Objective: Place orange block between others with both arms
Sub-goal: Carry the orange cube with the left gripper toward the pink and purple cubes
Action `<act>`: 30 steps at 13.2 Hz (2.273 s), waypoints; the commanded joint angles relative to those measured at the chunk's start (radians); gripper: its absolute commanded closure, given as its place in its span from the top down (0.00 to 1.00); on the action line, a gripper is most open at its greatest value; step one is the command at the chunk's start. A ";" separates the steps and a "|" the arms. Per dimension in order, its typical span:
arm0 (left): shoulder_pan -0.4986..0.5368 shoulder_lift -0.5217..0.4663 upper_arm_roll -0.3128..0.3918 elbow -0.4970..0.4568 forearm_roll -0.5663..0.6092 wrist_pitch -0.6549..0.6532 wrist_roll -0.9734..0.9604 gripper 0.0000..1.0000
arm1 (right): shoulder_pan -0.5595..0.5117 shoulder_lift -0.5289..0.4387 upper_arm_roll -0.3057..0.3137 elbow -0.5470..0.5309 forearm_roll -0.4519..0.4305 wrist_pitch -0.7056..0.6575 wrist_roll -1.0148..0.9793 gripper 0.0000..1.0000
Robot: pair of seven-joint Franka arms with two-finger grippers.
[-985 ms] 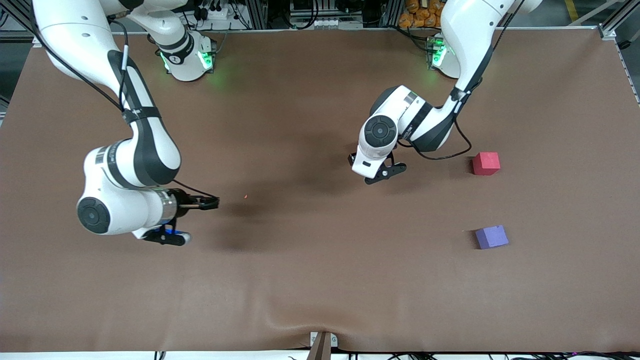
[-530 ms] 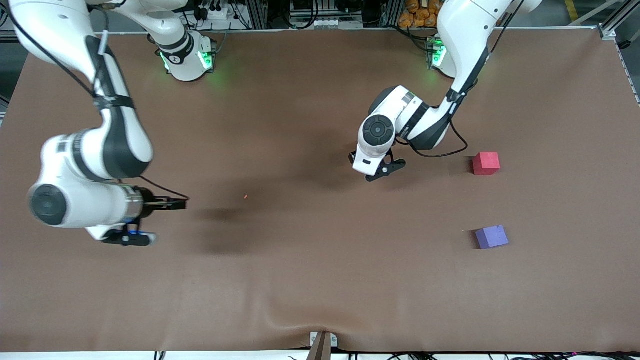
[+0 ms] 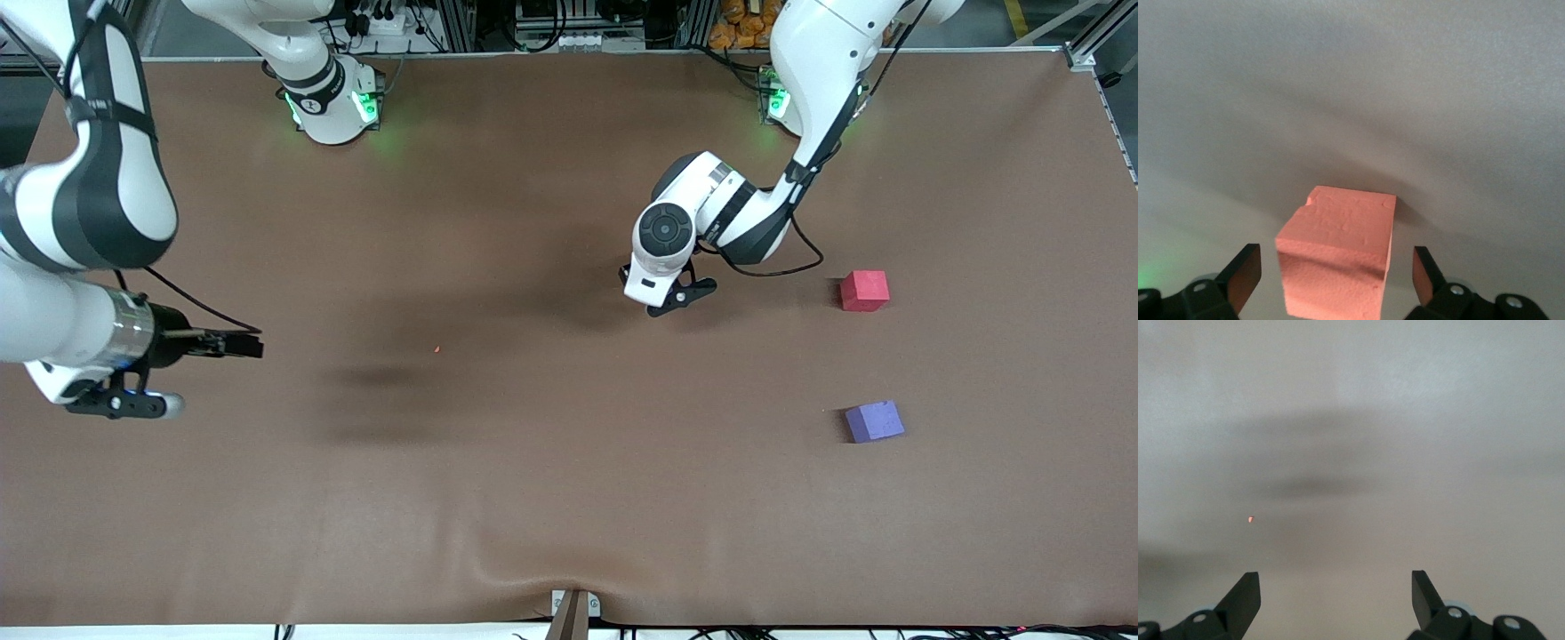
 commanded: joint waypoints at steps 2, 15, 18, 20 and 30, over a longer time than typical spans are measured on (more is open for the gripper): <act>-0.022 0.017 0.003 -0.003 0.024 0.024 -0.036 1.00 | -0.013 -0.094 0.010 -0.026 -0.072 -0.032 -0.072 1.00; 0.208 -0.019 0.022 0.152 0.120 -0.129 0.013 0.00 | -0.052 -0.146 -0.056 -0.055 -0.081 -0.073 -0.125 1.00; 0.355 -0.047 0.022 0.167 0.126 -0.177 0.185 0.00 | -0.065 -0.148 -0.080 -0.049 -0.077 -0.076 -0.126 1.00; 0.429 -0.053 0.022 0.161 0.155 -0.199 0.286 0.00 | -0.064 -0.149 -0.100 -0.048 -0.077 -0.078 -0.132 1.00; 0.621 -0.010 0.018 0.146 0.274 -0.116 0.775 0.00 | -0.059 -0.160 -0.132 -0.034 -0.078 -0.073 -0.163 1.00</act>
